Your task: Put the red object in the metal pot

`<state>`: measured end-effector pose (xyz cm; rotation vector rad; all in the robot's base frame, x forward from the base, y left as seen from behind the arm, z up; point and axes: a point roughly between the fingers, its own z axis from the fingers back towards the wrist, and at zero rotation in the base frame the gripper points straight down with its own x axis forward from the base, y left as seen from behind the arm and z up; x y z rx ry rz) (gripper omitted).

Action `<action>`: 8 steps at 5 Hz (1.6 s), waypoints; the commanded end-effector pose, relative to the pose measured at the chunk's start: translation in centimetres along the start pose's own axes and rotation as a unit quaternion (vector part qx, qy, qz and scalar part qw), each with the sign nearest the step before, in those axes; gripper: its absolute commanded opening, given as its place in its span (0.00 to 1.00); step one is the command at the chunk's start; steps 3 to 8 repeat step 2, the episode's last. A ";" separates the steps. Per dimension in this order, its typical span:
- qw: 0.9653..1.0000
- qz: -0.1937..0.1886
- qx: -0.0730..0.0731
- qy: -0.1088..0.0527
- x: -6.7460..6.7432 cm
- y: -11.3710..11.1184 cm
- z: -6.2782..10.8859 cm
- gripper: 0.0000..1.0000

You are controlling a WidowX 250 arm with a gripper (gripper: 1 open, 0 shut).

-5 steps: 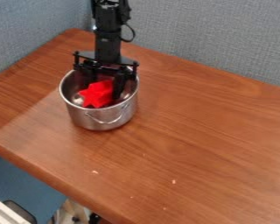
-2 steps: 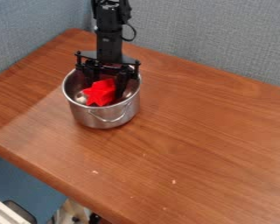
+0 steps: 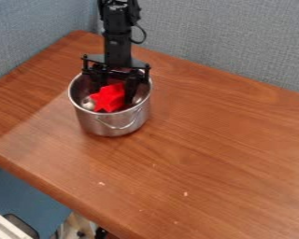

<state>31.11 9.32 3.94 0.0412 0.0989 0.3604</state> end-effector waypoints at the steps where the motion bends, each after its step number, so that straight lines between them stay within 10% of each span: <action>1: 1.000 -0.012 -0.006 0.005 -0.1 -1.1 -1.3 0.00; 8: 1.000 -0.014 -0.008 0.004 0.0 -1.2 -1.5 0.00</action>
